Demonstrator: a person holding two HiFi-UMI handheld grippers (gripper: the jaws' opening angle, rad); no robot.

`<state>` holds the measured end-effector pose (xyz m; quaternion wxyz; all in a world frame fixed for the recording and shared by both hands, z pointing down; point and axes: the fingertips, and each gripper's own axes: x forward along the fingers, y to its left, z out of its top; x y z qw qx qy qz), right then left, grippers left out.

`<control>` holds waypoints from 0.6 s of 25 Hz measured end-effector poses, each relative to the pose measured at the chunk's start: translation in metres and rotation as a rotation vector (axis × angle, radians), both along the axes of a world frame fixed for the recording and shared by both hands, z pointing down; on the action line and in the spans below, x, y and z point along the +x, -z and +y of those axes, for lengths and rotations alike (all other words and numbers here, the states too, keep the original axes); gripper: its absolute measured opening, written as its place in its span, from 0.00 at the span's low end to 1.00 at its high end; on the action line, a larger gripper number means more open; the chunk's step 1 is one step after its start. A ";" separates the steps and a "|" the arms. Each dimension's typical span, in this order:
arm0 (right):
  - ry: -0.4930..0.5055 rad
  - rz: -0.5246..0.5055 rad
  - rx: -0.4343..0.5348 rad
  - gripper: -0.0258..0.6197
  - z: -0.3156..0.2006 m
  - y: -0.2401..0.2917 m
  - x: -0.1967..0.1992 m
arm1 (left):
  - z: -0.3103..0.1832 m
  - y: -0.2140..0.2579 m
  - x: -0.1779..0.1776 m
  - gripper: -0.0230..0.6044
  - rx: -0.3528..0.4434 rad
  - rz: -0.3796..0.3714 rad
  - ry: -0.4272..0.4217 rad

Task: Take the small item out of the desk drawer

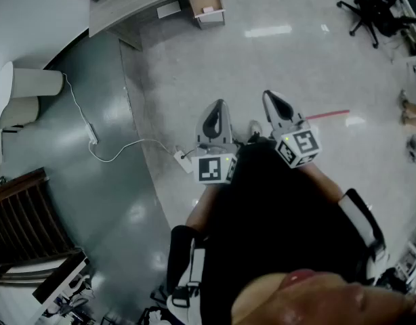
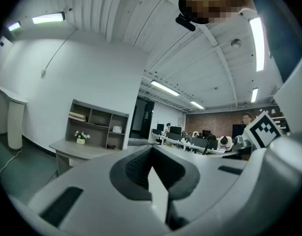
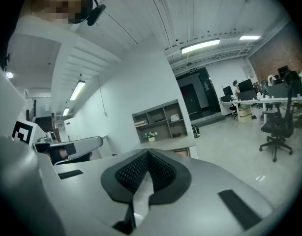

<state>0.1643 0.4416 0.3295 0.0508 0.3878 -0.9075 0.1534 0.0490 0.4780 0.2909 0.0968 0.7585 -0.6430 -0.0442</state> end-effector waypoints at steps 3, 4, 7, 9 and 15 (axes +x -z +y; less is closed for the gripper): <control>-0.009 0.011 -0.021 0.04 0.000 -0.004 0.001 | 0.000 -0.001 -0.002 0.02 -0.003 0.002 0.001; -0.009 0.011 -0.022 0.04 -0.001 -0.004 0.000 | -0.001 0.000 -0.003 0.02 0.002 0.003 0.003; -0.006 0.006 -0.017 0.04 -0.004 -0.002 -0.002 | -0.004 0.002 -0.005 0.02 0.006 0.006 0.002; -0.002 0.001 -0.011 0.04 -0.003 0.001 -0.007 | -0.004 0.001 -0.007 0.02 0.000 0.008 -0.002; -0.029 -0.021 -0.027 0.04 0.008 0.001 -0.019 | 0.008 0.000 -0.021 0.02 0.009 0.015 -0.015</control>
